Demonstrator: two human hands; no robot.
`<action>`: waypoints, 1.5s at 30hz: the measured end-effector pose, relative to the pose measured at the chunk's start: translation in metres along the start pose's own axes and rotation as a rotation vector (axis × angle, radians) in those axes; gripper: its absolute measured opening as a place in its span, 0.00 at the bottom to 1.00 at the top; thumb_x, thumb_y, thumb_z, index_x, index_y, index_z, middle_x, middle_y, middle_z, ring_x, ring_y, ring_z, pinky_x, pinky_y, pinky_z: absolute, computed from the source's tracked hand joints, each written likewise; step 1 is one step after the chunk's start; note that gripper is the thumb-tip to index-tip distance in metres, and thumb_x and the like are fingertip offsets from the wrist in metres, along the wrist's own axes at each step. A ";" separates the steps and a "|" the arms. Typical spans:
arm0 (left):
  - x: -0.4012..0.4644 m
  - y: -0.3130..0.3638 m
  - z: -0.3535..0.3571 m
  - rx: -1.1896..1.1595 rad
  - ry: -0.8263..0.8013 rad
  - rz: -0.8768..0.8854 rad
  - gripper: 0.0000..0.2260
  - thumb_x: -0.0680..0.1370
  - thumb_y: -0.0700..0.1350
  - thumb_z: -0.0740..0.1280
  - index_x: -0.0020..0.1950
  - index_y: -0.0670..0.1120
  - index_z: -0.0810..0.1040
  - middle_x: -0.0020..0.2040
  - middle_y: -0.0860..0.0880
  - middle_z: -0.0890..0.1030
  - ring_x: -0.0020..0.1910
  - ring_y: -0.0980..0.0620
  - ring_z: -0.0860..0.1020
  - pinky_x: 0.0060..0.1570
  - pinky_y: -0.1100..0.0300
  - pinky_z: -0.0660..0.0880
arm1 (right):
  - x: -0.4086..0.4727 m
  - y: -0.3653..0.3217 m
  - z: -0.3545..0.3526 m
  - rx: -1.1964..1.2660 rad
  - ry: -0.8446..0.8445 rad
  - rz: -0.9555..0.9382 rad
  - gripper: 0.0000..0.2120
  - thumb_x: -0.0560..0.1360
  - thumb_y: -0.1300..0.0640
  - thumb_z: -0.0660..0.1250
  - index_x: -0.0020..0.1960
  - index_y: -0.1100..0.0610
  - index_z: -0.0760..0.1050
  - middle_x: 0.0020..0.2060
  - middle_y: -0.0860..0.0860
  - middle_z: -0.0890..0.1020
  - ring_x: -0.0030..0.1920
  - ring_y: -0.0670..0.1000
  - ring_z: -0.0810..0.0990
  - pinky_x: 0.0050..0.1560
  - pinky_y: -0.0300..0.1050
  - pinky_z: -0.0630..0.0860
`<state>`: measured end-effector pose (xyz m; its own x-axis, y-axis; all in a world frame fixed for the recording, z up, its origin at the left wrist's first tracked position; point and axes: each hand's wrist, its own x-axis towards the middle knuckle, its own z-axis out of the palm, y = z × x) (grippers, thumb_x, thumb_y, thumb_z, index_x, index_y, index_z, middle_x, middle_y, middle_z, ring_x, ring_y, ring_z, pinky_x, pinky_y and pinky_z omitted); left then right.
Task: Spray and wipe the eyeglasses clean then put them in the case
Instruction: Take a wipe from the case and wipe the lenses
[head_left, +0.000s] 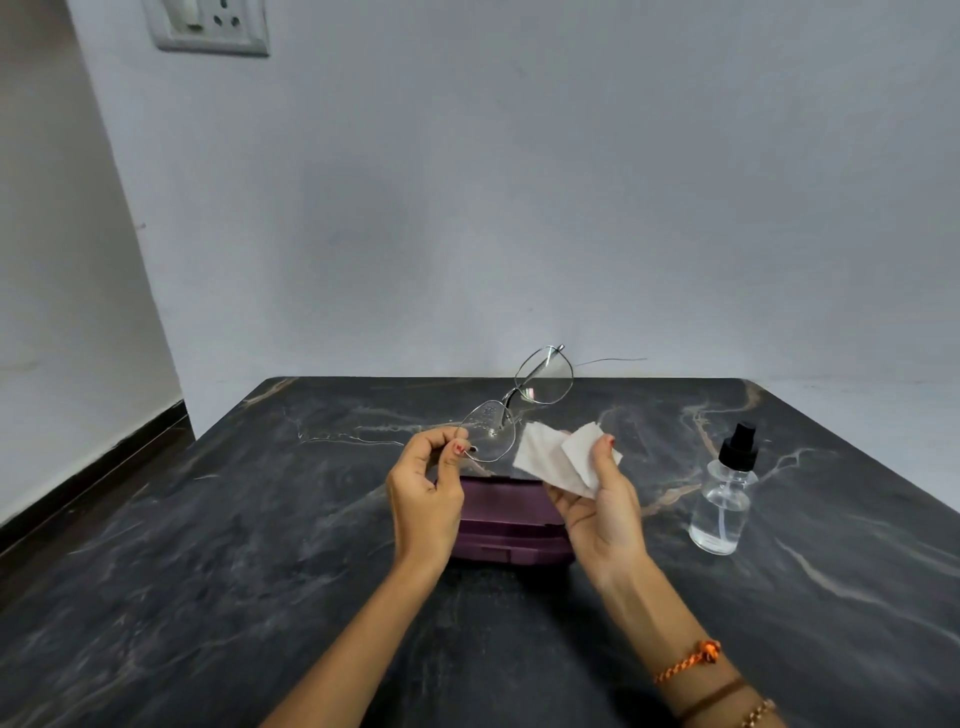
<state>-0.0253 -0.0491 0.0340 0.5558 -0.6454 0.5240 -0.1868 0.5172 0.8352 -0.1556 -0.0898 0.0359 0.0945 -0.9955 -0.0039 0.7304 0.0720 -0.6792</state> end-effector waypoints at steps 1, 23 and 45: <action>-0.001 0.000 0.001 -0.005 -0.003 0.000 0.12 0.74 0.35 0.64 0.40 0.53 0.76 0.41 0.53 0.80 0.41 0.62 0.78 0.45 0.73 0.74 | -0.002 0.004 0.002 0.001 -0.017 0.017 0.13 0.78 0.51 0.57 0.45 0.57 0.76 0.31 0.47 0.85 0.33 0.44 0.83 0.33 0.38 0.79; -0.014 -0.002 0.009 0.122 -0.160 0.199 0.08 0.70 0.40 0.65 0.41 0.54 0.77 0.41 0.55 0.79 0.43 0.59 0.77 0.45 0.69 0.74 | -0.017 0.015 0.009 0.087 -0.264 0.100 0.20 0.57 0.54 0.75 0.46 0.62 0.79 0.37 0.55 0.85 0.38 0.49 0.84 0.37 0.39 0.80; -0.009 -0.003 0.007 0.037 -0.146 0.094 0.09 0.71 0.39 0.66 0.41 0.55 0.77 0.41 0.52 0.80 0.44 0.56 0.78 0.47 0.66 0.75 | -0.016 -0.001 0.008 -0.114 -0.431 0.085 0.24 0.53 0.51 0.80 0.46 0.60 0.81 0.41 0.53 0.86 0.43 0.48 0.84 0.41 0.38 0.80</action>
<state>-0.0356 -0.0488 0.0277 0.4114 -0.6712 0.6166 -0.2635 0.5601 0.7854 -0.1523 -0.0737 0.0421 0.4414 -0.8683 0.2263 0.6313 0.1214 -0.7660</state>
